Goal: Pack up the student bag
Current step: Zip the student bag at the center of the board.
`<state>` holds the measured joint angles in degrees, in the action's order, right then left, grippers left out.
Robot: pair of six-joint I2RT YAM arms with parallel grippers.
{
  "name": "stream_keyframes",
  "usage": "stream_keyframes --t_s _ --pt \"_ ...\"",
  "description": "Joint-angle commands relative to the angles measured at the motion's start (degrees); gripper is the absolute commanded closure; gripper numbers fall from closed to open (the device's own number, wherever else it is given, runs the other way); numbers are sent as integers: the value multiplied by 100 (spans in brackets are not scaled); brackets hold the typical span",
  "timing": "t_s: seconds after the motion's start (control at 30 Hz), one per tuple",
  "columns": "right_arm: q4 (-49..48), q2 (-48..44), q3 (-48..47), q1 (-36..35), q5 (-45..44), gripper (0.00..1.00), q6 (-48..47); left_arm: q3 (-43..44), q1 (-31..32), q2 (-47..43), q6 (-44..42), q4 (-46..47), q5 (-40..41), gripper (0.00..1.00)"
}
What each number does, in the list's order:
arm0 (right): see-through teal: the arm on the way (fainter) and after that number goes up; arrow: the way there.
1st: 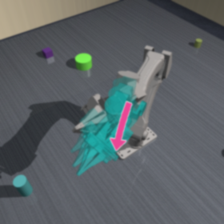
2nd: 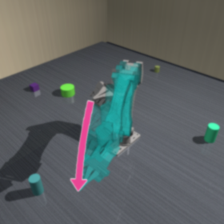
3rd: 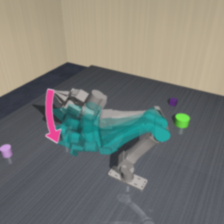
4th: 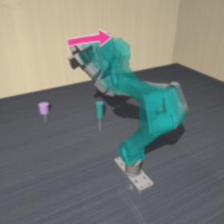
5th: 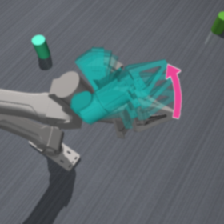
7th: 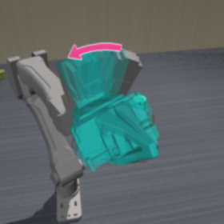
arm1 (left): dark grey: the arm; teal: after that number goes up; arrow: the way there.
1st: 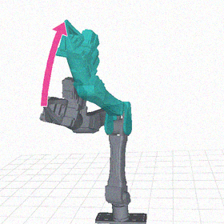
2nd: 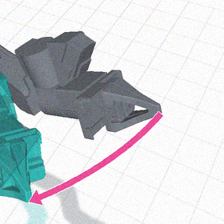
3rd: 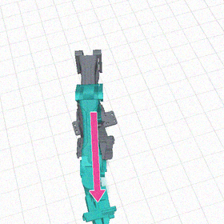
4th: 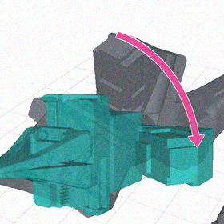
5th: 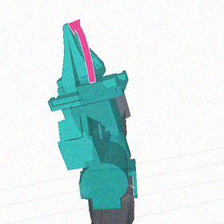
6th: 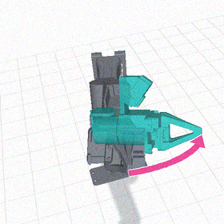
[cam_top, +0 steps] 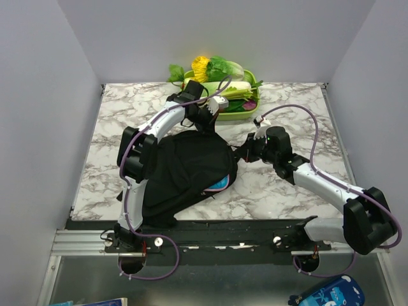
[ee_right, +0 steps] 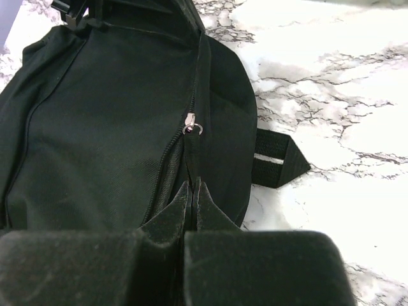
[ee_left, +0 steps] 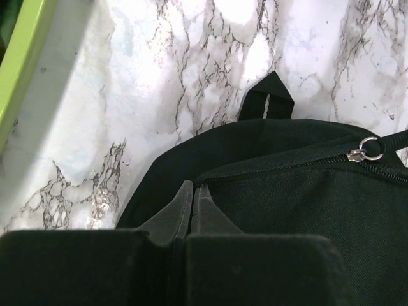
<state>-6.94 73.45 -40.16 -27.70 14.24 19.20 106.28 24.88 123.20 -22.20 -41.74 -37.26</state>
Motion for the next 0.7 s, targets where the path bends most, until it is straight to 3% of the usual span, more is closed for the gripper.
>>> stream_keyframes --t_s 0.0,0.1,0.2,0.43,0.67 --pt "245 -271 -60 46 -185 99 84 -29 -590 -68 -180 298 1256 100" --pt "290 -86 -237 37 -158 99 57 -72 -459 -216 -136 87 1089 100" --pt "45 -208 16 37 -176 99 136 -414 -449 -384 92 604 1569 100" --pt "430 -700 289 28 -439 99 136 -582 -959 -270 515 939 2064 100" --pt "317 -639 421 19 -361 99 207 -1074 -1355 -542 409 887 1654 100"
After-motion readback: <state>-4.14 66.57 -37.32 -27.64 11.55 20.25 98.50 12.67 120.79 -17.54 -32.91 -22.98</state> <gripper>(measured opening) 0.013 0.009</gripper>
